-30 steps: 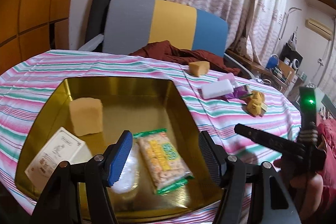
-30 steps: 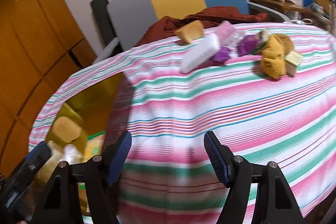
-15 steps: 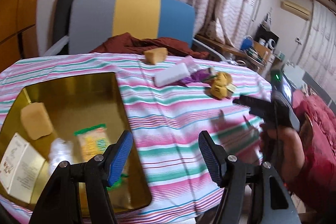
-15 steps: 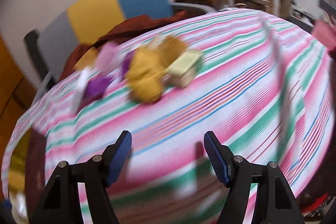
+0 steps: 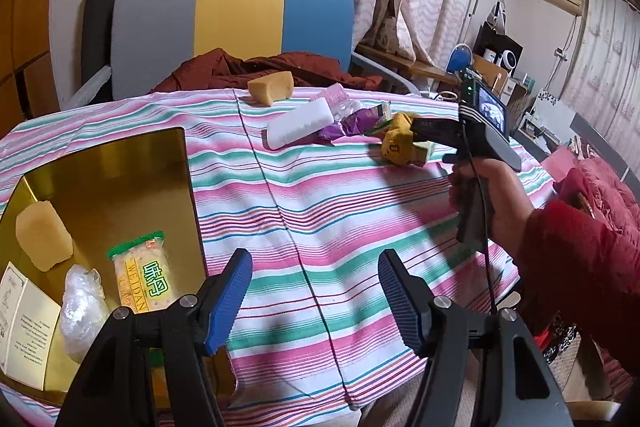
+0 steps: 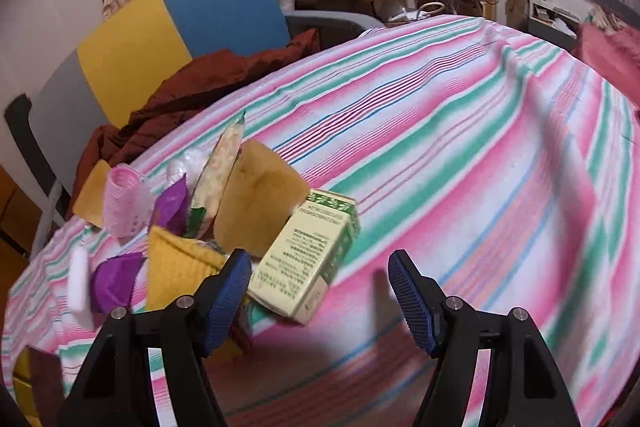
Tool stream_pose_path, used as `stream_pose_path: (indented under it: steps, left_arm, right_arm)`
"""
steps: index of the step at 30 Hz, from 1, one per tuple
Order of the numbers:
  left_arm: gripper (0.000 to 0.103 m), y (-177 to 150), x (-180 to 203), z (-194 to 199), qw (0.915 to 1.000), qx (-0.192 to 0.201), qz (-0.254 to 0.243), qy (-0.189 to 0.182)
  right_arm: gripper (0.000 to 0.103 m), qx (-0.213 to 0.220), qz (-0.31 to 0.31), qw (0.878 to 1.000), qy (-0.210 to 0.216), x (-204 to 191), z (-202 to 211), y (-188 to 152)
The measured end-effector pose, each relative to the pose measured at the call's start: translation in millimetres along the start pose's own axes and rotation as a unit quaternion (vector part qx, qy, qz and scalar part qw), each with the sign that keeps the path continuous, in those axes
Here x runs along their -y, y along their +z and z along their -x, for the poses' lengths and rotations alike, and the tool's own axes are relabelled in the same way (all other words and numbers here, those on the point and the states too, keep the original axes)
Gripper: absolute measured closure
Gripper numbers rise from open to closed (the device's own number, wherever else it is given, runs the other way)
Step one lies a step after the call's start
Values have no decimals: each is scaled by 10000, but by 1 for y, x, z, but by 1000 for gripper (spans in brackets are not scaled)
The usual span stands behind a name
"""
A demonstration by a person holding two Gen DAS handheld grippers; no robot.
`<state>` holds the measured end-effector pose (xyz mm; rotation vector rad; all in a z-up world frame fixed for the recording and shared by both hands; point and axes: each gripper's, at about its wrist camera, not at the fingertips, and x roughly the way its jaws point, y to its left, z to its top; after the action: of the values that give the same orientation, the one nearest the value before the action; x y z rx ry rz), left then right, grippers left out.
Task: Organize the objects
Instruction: 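Reach the right gripper to the small green-and-white box and grasp it, then grasp the yellow sock with the left gripper while the right gripper holds the box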
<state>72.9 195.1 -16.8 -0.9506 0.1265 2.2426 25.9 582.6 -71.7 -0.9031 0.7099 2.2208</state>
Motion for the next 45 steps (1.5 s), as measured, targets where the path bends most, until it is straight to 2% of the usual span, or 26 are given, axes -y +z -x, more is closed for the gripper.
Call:
stream_pose_path:
  steps: [7, 8, 11, 16, 21, 29, 35, 43, 45]
  left_arm:
    - [37, 6, 9, -14, 9998, -135, -107, -46]
    - [37, 8, 11, -16, 9998, -147, -127, -70]
    - [37, 12, 16, -20, 9997, -137, -197, -104]
    - [37, 21, 24, -36, 9994, -212, -200, -187]
    - [37, 33, 36, -56, 9989, -296, -285, -216]
    - [37, 61, 65, -100, 9970, -463, -519, -346]
    - [37, 88, 95, -148, 9944, -555, -812, -379]
    - [36, 124, 115, -204, 9937, -578, -800, -533]
    - [36, 126, 117, -215, 9940, -619, -784, -446]
  right_arm:
    - [31, 35, 445, 9989, 149, -6, -9, -1]
    - [33, 22, 458, 9988, 172, -4, -8, -2]
    - [55, -149, 448, 9989, -1, 6, -13, -2]
    - [56, -29, 487, 9988, -24, 19, -4, -7]
    - [67, 25, 241, 9996, 161, 30, -2, -7]
    - [70, 246, 7, 9992, 302, 37, 1, -11]
    - [70, 317, -112, 9987, 390, 41, 1, -13]
    - [69, 380, -249, 9975, 550, 48, 3, -16]
    - [69, 393, -237, 9975, 533, 47, 3, -17]
